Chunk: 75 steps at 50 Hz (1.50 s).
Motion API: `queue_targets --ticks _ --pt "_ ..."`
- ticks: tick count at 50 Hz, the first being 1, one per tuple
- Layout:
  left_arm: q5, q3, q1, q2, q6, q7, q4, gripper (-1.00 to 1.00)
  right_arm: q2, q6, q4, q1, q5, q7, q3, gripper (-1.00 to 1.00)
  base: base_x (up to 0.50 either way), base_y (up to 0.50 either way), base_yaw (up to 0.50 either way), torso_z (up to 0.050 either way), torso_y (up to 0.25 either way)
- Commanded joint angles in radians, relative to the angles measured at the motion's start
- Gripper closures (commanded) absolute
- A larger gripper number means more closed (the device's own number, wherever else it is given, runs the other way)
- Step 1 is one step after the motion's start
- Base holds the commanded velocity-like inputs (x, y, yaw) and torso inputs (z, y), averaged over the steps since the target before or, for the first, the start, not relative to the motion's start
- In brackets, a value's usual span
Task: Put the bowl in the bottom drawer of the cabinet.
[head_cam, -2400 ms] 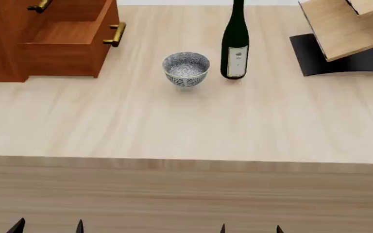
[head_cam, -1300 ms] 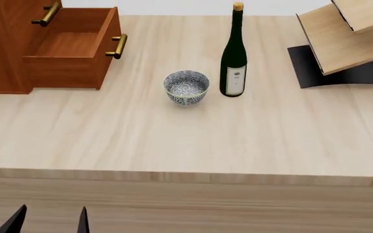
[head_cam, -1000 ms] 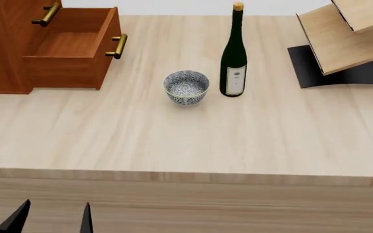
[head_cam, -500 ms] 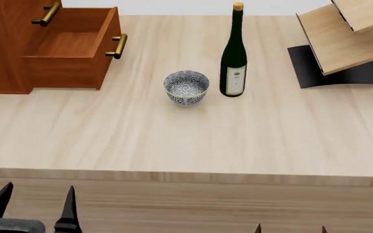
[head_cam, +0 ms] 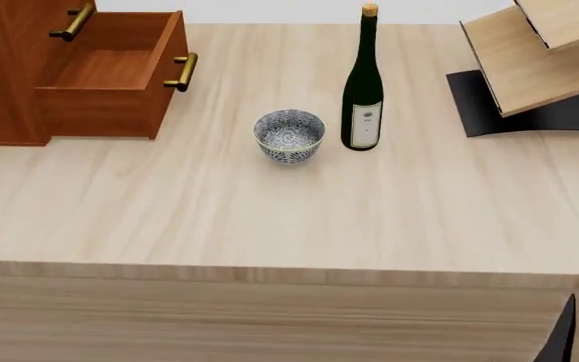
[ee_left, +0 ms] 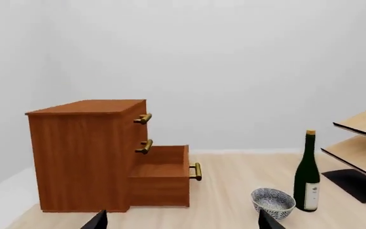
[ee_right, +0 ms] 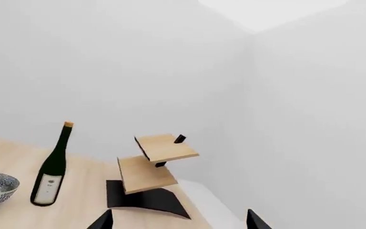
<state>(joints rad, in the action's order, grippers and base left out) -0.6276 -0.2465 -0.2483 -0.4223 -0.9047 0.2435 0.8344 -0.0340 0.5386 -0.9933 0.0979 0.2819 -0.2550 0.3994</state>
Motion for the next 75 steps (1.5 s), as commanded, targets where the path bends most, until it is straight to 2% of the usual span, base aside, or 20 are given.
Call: queue_targets --ticks 1,5,6,23,25,26,28,29,31,32,34,35,40,41,43,45,46,51,54,75 --pt "-0.079 -0.063 -0.09 -0.046 -0.112 0.04 0.077 -1.0 0.034 0.042 -0.054 -0.125 0.04 -0.163 0.18 -1.0 0.2 0.0 0.0 0.0 0.0" --pt "-0.063 -0.047 -0.092 -0.051 -0.1 0.042 0.073 -1.0 -0.116 -0.137 -0.054 0.059 -0.195 0.047 0.254 -1.0 0.42 0.0 0.0 0.0 0.0" --pt "-0.059 -0.042 -0.094 -0.053 -0.099 0.044 0.071 -1.0 0.034 0.013 -0.054 -0.091 -0.045 -0.103 0.233 -1.0 0.5 0.0 0.0 0.0 0.0" --pt "-0.039 -0.012 -0.105 -0.059 -0.076 0.056 0.064 -1.0 -0.116 -0.149 -0.054 0.019 -0.176 0.013 0.319 -1.0 0.5 0.0 0.0 0.0 0.0" --pt "-0.042 -0.013 -0.104 -0.058 -0.077 0.057 0.066 -1.0 0.034 -0.003 -0.054 -0.127 -0.031 -0.136 0.266 -1.0 0.5 0.0 0.0 0.0 0.0" --pt "-0.039 -0.009 -0.101 -0.06 -0.073 0.057 0.068 -1.0 -0.116 -0.153 -0.054 0.023 -0.181 0.014 0.325 -1.0 0.5 0.0 0.0 0.0 0.0" --pt "-0.04 -0.007 -0.1 -0.061 -0.073 0.056 0.069 -1.0 0.034 -0.009 -0.054 -0.119 -0.034 -0.132 0.267 -1.0 0.5 0.0 0.0 0.0 0.0" --pt "-0.041 -0.007 -0.101 -0.062 -0.073 0.056 0.069 -1.0 -0.116 -0.159 -0.054 0.031 -0.184 0.018 0.324 -1.0 0.5 0.0 0.0 0.0 0.0" --pt "-0.043 -0.008 -0.102 -0.063 -0.074 0.059 0.07 -1.0 0.034 -0.011 -0.054 -0.119 -0.038 -0.134 0.273 -1.0 0.5 0.0 0.0 0.0 0.0" --pt "-0.043 -0.007 -0.101 -0.063 -0.074 0.06 0.073 -1.0 -0.116 -0.161 -0.054 0.031 -0.188 0.016 0.336 -1.0 0.5 0.0 0.0 0.0 0.0" --pt "-0.039 -0.002 -0.094 -0.066 -0.067 0.058 0.081 -1.0 0.034 -0.015 -0.054 -0.114 -0.043 -0.133 0.277 -1.0 0.5 0.0 0.0 0.0 0.0" --pt "-0.041 -0.002 -0.094 -0.066 -0.069 0.059 0.083 -1.0 -0.116 -0.165 -0.054 0.036 -0.193 0.017 0.337 -1.0 0.5 0.0 0.0 0.0 0.0" --pt "-0.044 0.0 -0.091 -0.065 -0.067 0.062 0.08 -1.0 0.034 -0.038 -0.054 -0.09 -0.048 -0.113 0.273 -1.0 0.5 0.0 0.0 0.0 0.003" --pt "-0.042 0.002 -0.087 -0.065 -0.065 0.062 0.08 -1.0 -0.116 -0.188 -0.054 0.06 -0.198 0.037 0.323 -1.0 0.5 0.0 0.0 0.0 0.0" --pt "-0.045 0.001 -0.084 -0.065 -0.065 0.063 0.081 -1.0 0.034 -0.039 -0.054 -0.082 -0.053 -0.108 0.273 -1.0 0.5 0.0 0.0 0.0 0.0" --pt "-0.048 -0.002 -0.085 -0.066 -0.066 0.065 0.082 -1.0 -0.141 -0.065 -0.054 0.124 -0.283 0.182 0.247 -1.0 0.5 0.0 0.0 0.0 0.0" --pt "-0.049 -0.004 -0.084 -0.067 -0.067 0.065 0.083 -1.0 0.009 -0.042 -0.054 -0.026 -0.133 0.032 0.274 -1.0 0.5 0.0 0.0 0.0 0.0" --pt "-0.056 -0.013 -0.088 -0.065 -0.07 0.078 0.094 -1.0 -0.741 -0.265 -0.054 0.687 -0.883 0.782 0.262 -1.0 0.5 0.0 0.0 0.0 0.0" --pt "-0.054 -0.007 -0.087 -0.068 -0.066 0.077 0.093 -1.0 -1.123 -0.267 -0.054 0.687 -0.998 1.232 0.253 -1.0 0.5 0.0 0.0 0.0 0.003" --pt "-0.035 0.011 -0.063 -0.084 -0.036 0.085 0.098 -1.0 -1.097 -0.265 -0.054 0.687 -0.984 1.316 0.263 -1.0 0.5 0.0 0.0 0.0 0.0"
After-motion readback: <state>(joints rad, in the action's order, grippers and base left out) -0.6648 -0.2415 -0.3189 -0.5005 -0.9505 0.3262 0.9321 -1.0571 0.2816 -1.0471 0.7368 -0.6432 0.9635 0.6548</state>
